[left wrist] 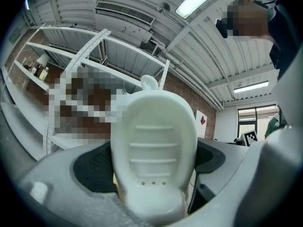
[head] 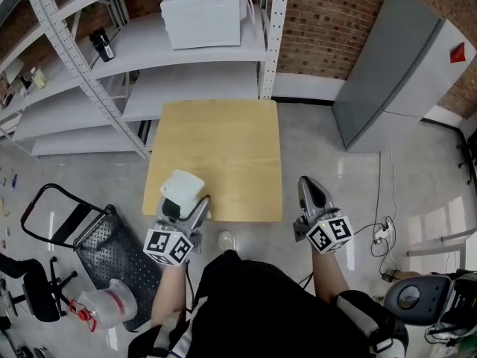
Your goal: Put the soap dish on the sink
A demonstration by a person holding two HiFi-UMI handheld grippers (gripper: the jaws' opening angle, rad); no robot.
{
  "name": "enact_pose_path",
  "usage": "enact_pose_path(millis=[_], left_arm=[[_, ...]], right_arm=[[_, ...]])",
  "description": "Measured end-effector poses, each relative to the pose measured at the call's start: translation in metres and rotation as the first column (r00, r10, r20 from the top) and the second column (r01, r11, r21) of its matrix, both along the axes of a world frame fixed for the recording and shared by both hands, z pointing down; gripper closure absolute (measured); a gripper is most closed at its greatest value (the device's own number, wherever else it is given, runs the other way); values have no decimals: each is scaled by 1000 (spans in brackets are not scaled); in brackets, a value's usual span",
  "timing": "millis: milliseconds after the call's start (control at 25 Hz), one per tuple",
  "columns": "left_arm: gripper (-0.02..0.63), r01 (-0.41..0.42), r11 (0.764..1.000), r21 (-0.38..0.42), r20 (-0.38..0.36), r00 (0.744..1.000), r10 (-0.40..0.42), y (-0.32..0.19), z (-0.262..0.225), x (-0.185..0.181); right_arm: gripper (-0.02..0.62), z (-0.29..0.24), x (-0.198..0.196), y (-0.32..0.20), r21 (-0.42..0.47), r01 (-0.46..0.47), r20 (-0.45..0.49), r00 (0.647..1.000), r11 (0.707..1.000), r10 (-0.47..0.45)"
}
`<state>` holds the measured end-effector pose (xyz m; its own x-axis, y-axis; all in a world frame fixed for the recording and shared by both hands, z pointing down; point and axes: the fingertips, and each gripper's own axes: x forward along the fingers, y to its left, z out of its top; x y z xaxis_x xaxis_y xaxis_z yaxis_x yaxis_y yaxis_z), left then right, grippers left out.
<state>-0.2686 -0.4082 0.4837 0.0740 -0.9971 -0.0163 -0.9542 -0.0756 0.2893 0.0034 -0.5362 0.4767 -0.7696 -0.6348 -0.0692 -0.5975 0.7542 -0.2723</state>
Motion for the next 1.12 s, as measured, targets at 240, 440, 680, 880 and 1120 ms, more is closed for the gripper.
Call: enact_pose_path(millis=[240, 440, 680, 880, 1120], left_arm=[[143, -19, 1000, -9, 0, 1000, 19, -30, 2, -34], [141, -30, 999, -25, -1, 1000, 30, -51, 9, -56], [142, -33, 997, -70, -27, 999, 31, -68, 28, -85], [143, -48, 992, -119, -53, 998, 42, -83, 49, -108], [141, -82, 979, -186, -75, 995, 69, -94, 77, -113]], right_arm=[[589, 0, -32, -25, 2, -18, -3, 1000, 1000, 18], [589, 4, -55, -42, -7, -23, -24, 999, 1000, 23], [589, 16, -88, -66, -18, -18, -52, 998, 1000, 17], [589, 24, -117, -76, -32, -17, -77, 997, 999, 14], [589, 50, -125, -83, -78, -48, -119, 992, 996, 38]])
